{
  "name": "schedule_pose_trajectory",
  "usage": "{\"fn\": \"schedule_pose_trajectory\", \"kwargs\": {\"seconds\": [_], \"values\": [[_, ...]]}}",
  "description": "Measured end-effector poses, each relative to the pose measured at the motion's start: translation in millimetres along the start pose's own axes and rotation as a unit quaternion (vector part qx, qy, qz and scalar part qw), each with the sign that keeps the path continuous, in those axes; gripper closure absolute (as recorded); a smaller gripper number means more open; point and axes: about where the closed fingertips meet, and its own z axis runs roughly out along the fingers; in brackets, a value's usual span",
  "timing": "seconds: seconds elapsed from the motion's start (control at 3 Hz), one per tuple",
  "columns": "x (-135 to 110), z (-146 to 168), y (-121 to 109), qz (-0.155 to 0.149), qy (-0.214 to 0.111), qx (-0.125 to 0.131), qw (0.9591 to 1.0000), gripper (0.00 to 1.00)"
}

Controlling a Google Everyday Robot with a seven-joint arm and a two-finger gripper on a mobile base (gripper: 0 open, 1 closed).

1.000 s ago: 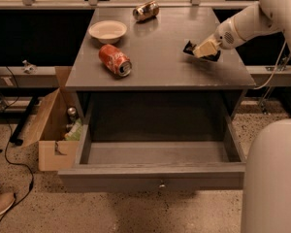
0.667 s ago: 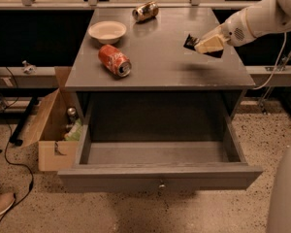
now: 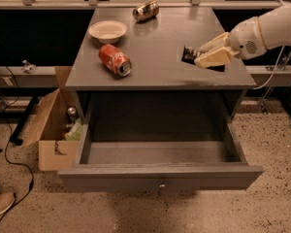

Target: Place rxbar chocolate into top drawer

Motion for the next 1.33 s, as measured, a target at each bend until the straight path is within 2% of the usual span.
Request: {"fn": "schedule_pose_trajectory", "kwargs": {"seconds": [0.33, 0.67, 1.0, 1.33], "values": [[-1.3, -0.3, -1.6, -0.001, -0.001, 0.001, 1.0, 1.0], [14.8, 8.6, 7.5, 0.022, -0.003, -0.009, 0.9997, 1.0], [26.9, 4.5, 31.3, 0.049, -0.018, -0.006, 0.9986, 1.0], [53.2, -1.2, 74.6, 0.09, -0.021, -0.002, 0.9957, 1.0]]}}
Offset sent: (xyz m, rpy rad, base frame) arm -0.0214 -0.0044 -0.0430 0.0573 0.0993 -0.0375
